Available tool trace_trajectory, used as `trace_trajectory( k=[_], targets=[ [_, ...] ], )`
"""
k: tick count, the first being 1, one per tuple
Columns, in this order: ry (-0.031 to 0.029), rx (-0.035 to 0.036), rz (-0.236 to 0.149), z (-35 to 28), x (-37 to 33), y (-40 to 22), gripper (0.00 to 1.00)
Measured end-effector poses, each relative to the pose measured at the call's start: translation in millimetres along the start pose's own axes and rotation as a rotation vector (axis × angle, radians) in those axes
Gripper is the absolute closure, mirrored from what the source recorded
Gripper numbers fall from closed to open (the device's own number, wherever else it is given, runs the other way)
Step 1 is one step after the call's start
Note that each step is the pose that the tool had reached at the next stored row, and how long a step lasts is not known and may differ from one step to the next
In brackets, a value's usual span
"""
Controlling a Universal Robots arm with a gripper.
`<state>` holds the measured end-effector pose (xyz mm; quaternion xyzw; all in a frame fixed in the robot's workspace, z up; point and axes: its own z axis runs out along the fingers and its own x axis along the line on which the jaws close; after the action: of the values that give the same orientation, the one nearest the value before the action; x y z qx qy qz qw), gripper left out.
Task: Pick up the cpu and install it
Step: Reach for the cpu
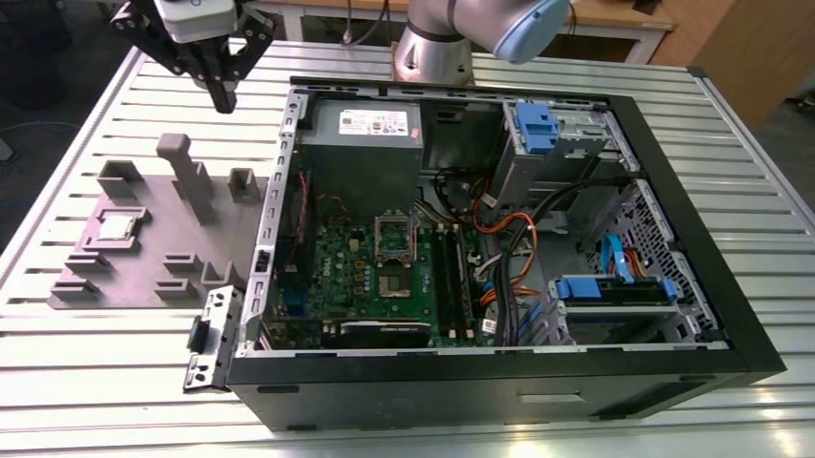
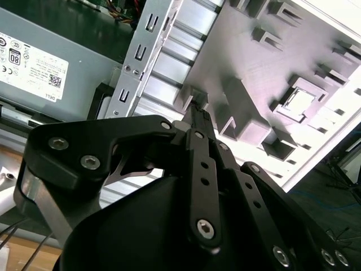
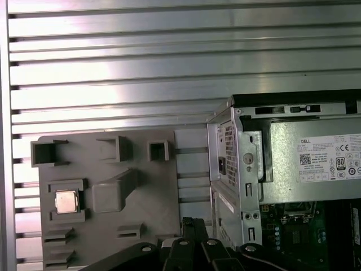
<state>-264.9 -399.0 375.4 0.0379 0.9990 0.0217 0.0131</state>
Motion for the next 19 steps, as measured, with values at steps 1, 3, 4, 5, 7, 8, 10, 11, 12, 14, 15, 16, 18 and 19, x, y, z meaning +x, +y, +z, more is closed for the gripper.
trace_trajectory(
  k=[1,3,4,5,7,8,10,11,12,14,15,16,18,19],
  targets=[
    [0.0000,-0.0001,0.000,0.1,0.8,-0.1,0.89],
    [-0.0001,-0.0001,0.000,0.2,1.8,-0.1,0.89],
    [0.0000,0.0000,0.000,0.2,2.0,-0.2,0.89],
    [0.0000,0.0000,0.000,0.3,2.6,-0.2,0.89],
    [0.0000,0.0000,0.000,0.3,2.7,-0.2,0.89],
    [0.0000,0.0000,0.000,0.3,2.8,-0.2,0.89],
    [0.0000,0.0000,0.000,0.3,3.4,-0.3,0.89],
    [0.0001,0.0001,0.000,0.3,3.9,-0.3,0.89],
    [0.0000,0.0000,0.000,0.3,4.4,-0.3,0.89],
    [0.0000,0.0000,0.000,0.3,5.3,-0.4,0.89],
    [0.0000,0.0000,0.000,0.3,5.7,-0.4,0.89],
    [0.0000,0.0000,0.000,0.4,5.8,-0.5,0.89],
    [0.0000,0.0000,0.000,0.4,7.8,-0.6,0.89],
    [0.0000,0.0000,0.000,0.4,7.9,-0.6,0.89]
  ],
)
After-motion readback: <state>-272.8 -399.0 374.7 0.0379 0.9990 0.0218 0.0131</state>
